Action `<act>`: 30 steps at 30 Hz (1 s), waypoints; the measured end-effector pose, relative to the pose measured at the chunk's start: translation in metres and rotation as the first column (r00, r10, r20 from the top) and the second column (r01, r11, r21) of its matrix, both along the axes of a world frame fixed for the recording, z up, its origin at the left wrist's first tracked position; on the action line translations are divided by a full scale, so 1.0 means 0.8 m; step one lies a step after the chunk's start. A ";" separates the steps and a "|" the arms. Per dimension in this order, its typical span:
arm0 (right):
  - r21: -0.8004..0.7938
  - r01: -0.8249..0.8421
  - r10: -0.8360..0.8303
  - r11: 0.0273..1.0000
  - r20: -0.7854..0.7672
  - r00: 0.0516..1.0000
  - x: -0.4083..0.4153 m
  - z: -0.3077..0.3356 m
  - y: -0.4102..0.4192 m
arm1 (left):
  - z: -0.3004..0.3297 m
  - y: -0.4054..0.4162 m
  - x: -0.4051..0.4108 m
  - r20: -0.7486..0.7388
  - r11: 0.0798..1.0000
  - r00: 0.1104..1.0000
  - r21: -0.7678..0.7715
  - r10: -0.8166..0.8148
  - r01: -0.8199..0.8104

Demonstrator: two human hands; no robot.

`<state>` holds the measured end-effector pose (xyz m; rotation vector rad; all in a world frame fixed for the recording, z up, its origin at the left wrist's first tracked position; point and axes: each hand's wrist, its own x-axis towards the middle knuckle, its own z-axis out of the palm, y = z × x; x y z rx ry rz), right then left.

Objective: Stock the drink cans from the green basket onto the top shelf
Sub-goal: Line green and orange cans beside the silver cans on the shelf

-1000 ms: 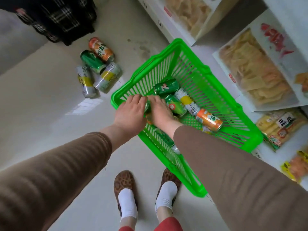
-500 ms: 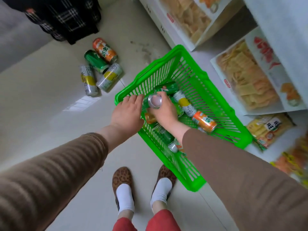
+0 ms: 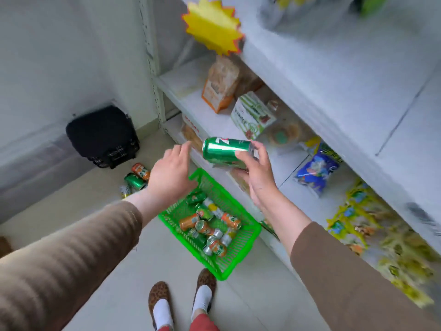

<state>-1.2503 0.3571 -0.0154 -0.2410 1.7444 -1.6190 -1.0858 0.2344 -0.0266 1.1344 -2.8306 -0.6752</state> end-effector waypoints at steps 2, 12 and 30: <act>-0.152 0.069 -0.028 0.986 0.257 0.966 0.002 0.074 0.012 | 0.069 -0.005 -0.007 -0.042 0.999 0.999 -0.043 -0.013 0.011; -0.520 0.011 0.244 0.854 0.420 0.874 -0.030 0.265 0.080 | 0.276 0.037 -0.093 -0.252 0.972 0.945 -0.158 -0.210 0.174; -0.085 0.141 -0.162 0.986 -0.366 0.917 -0.307 0.227 -0.013 | 0.258 0.052 -0.330 -0.289 0.999 0.957 0.016 -0.030 0.036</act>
